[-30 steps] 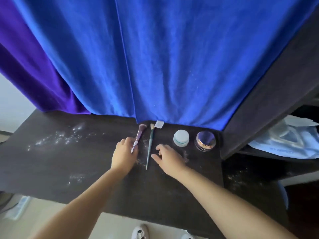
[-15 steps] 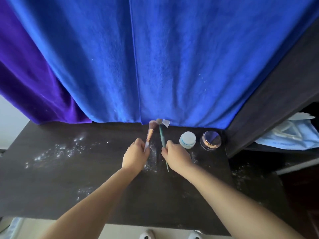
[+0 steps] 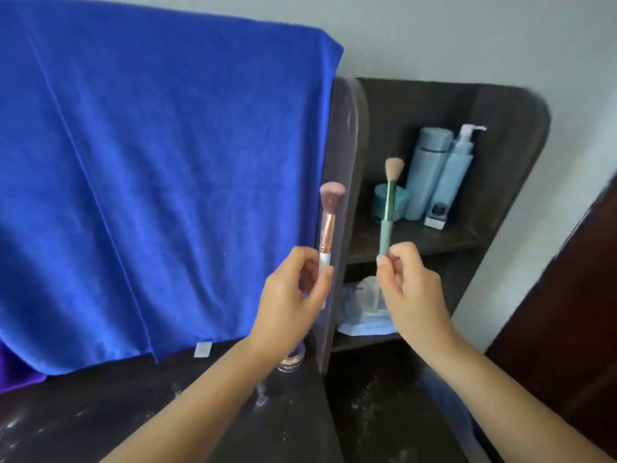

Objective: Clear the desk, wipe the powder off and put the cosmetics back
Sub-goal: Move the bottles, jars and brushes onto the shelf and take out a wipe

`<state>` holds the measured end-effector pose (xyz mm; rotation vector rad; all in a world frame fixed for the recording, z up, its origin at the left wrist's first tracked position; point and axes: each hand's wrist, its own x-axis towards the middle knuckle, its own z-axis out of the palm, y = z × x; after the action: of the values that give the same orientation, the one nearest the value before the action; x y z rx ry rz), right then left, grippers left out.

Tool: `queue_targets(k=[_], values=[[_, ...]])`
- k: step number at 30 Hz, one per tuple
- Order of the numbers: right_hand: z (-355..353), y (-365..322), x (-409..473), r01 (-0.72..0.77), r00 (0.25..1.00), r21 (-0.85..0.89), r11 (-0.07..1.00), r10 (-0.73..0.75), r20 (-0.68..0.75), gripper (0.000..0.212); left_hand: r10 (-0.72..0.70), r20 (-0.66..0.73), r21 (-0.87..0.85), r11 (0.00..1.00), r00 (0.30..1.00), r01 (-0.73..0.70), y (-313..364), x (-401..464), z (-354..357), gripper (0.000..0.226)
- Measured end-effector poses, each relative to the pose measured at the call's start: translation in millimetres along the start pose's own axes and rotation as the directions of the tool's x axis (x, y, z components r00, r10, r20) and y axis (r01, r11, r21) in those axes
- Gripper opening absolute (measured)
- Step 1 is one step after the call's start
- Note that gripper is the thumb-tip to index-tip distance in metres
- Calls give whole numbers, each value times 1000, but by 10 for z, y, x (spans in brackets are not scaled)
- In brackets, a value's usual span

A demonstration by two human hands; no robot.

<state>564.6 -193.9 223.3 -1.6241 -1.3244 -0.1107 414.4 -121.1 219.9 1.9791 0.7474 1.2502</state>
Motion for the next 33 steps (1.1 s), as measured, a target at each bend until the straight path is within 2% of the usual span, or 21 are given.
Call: queue_targets(k=[4,7,9,11,13,15,17,20,22,25,27,30,31,33], values=[[-423,386,362,-37,998,-60,998,39,40,16,54,51,144,988,997,-61,292,293,628,5],[-488,639,528,-34,987,-95,995,48,153,19,33,4,385,922,999,-32,325,459,912,19],[-470,759,619,-23,974,-103,994,45,221,20,-37,-10,592,805,999,35,312,529,999,28],[-405,835,728,-6,958,-120,993,40,283,17,-138,-9,771,629,990,95,336,601,1043,31],[-324,827,836,6,934,-162,987,52,353,22,-227,-4,880,462,974,112,383,687,1087,31],[-238,791,935,28,914,-204,979,57,403,29,-298,7,941,324,955,95,441,768,1129,32],[-171,748,1005,64,900,-247,967,51,433,23,-351,14,972,223,936,69,489,820,1159,31],[-124,708,1075,108,876,-327,939,66,478,17,-388,20,988,150,921,42,493,838,1188,27],[-125,709,1085,138,873,-356,924,56,485,23,-359,11,985,164,933,51,459,828,1192,26],[-220,740,1050,146,897,-362,921,31,440,30,-204,-4,969,240,979,54,433,736,1129,27],[-377,772,1018,102,927,-266,958,5,375,28,-23,-40,919,392,999,46,424,584,1001,24],[-602,767,816,127,964,-18,992,-119,239,16,233,-117,792,609,965,-52,288,228,734,20],[-633,732,676,151,966,67,986,-162,200,14,221,-154,755,655,963,-30,159,99,650,19],[-549,664,320,175,950,185,967,-216,227,16,25,-237,675,723,971,146,-209,-155,506,11]])
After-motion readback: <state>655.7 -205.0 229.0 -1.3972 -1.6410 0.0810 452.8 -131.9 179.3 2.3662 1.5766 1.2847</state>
